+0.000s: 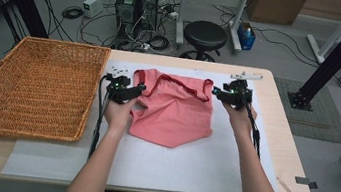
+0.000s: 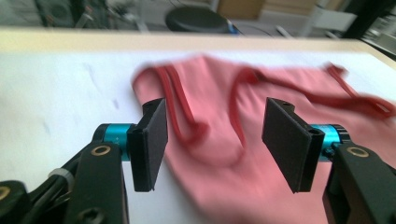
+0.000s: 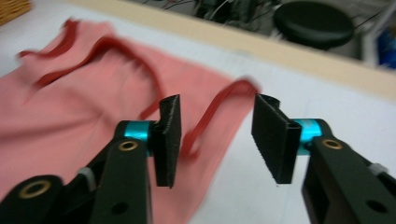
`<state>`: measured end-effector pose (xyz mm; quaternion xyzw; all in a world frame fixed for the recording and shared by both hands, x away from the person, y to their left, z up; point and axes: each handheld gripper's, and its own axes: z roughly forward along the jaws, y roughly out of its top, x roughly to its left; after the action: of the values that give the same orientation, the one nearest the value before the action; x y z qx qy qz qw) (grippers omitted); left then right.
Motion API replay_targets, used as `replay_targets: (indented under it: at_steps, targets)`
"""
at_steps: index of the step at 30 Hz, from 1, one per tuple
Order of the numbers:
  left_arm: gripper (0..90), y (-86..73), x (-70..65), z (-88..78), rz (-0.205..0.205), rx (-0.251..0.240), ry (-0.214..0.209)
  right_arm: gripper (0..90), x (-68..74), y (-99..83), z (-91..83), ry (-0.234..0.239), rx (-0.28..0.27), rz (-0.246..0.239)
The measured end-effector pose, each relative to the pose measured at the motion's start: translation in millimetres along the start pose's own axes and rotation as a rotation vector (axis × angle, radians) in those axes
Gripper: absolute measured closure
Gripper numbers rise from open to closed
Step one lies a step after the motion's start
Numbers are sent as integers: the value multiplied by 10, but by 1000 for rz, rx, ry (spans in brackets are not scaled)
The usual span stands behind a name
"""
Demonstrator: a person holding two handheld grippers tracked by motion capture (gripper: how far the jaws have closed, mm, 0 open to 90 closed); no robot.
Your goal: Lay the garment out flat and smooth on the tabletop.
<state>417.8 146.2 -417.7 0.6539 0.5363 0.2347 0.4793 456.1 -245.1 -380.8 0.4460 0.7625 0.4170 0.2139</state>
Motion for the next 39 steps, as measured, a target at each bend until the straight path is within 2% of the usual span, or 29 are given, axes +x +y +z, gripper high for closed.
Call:
replay_targets:
  at_steps: [1,2,3,4,6,7,8,9,10,11,12,13,14,15,18,20,22,24,26,28,29,30,31,33,35,36,37,38,39]
  targets:
    - [406,-87,-26,-96,11,9,-17,488,30,-123,-66,42,8,15]
    - [405,-87,-26,-96,11,9,-17,488,30,-123,-66,42,8,15]
    - [405,-274,-79,-289,15,37,-53,485,79,-258,-145,73,15,23]
    - [394,-365,-101,-378,23,42,-58,480,199,-546,-292,127,45,29]
    - [394,-510,-116,-496,44,75,-33,481,305,-810,-374,175,70,46]
    - [394,-510,-116,-496,44,75,-33,481,305,-810,-374,175,70,46]
    - [394,-600,-107,-510,65,120,4,481,337,-908,-369,186,87,64]
    - [394,-620,-100,-494,57,145,9,482,392,-1004,-283,204,134,75]
    - [399,-630,-91,-483,55,163,-1,498,420,-1011,-232,223,154,56]
    - [444,-633,-92,-471,59,174,-19,562,459,-1005,-212,204,160,30]
    - [577,-630,-90,-469,74,183,-53,694,476,-983,-211,203,162,0]
    - [688,-630,-90,-469,74,183,-53,694,476,-983,-211,203,162,0]
    - [688,-627,-109,-482,89,185,-88,766,464,-961,-214,225,174,-6]
    - [839,-619,-119,-516,87,185,-106,836,430,-921,-313,245,168,-17]
    - [844,-613,-175,-701,34,145,-216,833,310,-835,-674,309,136,19]
    - [842,-626,-226,-821,33,124,-258,790,229,-764,-921,340,101,44]
    - [780,-662,-238,-883,9,121,-265,604,140,-717,-1078,291,44,86]
    - [679,-716,-230,-919,-2,133,-267,547,64,-748,-1101,228,66,109]
    - [589,-786,-236,-956,20,154,-236,512,26,-889,-1097,219,74,146]
    - [530,-811,-237,-963,34,171,-217,511,61,-1003,-1113,229,72,141]
    - [530,-845,-235,-959,68,193,-170,511,115,-1097,-1123,231,65,132]
    - [496,-860,-211,-948,73,206,-146,505,316,-1278,-1097,232,59,89]
    - [497,-870,-201,-939,69,205,-144,505,378,-1317,-1071,225,68,67]
    - [520,-883,-198,-921,81,215,-141,513,515,-1382,-987,195,103,28]
    - [648,-890,-206,-910,92,229,-159,599,598,-1435,-892,182,146,0]
    - [703,-890,-206,-910,92,229,-159,599,598,-1435,-892,182,146,0]
    - [703,-898,-207,-930,107,231,-175,654,633,-1460,-860,162,158,-32]
    - [848,-908,-213,-955,107,226,-181,838,651,-1475,-898,157,149,-68]
    - [854,-920,-217,-989,102,224,-191,867,640,-1482,-928,178,145,-68]
